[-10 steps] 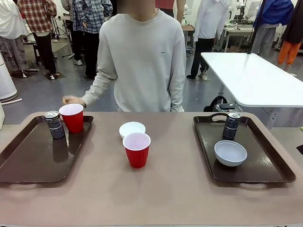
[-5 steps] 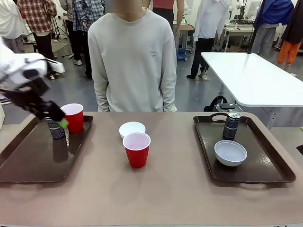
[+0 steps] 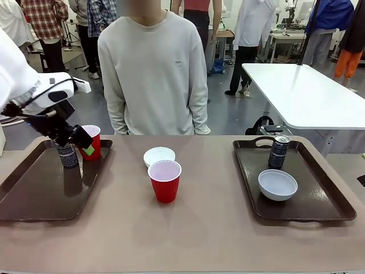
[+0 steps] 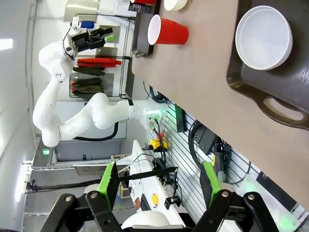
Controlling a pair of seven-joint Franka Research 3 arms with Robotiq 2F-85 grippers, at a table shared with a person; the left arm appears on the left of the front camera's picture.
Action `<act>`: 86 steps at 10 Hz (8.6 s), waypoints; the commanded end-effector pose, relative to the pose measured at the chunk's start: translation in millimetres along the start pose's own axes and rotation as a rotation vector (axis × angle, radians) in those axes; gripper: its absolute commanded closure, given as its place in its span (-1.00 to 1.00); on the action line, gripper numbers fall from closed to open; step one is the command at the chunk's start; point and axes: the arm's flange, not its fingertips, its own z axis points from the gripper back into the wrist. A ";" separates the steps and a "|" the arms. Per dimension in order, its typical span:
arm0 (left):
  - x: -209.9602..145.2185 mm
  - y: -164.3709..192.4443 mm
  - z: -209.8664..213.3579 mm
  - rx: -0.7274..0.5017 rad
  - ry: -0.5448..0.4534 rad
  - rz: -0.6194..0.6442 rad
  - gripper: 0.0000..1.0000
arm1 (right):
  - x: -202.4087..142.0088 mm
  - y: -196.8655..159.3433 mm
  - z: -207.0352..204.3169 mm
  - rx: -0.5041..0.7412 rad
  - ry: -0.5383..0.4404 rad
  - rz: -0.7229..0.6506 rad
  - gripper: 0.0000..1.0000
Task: Prepare tableware on both trays.
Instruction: Pick up a Picnic Bowl from the table and place it on a Handle tray.
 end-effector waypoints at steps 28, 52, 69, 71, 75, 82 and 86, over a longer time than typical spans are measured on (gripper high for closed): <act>-4.4 -23.0 -40.0 0.054 0.272 -0.130 -1.00 | -1.3 1.8 -1.1 0.006 -0.002 -0.017 -0.75; 176.6 -109.2 -203.8 0.166 0.097 0.311 -1.00 | -1.3 1.8 -1.1 0.006 -0.002 -0.017 -0.75; 186.0 -79.4 -226.6 0.163 0.228 0.393 1.00 | -1.3 1.8 -1.1 0.006 -0.002 -0.017 -0.75; 173.1 -82.2 -206.1 0.145 0.236 0.315 1.00 | -1.3 1.8 -1.1 0.006 -0.002 -0.017 -0.75; 132.0 -66.0 -81.7 0.118 0.285 0.212 1.00 | -1.3 1.8 -1.1 0.006 -0.002 -0.017 -0.75; 79.7 81.5 12.1 0.025 0.328 0.297 1.00 | -1.3 1.8 -1.1 0.006 -0.002 -0.017 -0.75; 76.4 93.3 14.1 0.050 0.311 0.302 1.00 | -1.3 1.8 -1.1 0.006 -0.002 -0.017 -0.75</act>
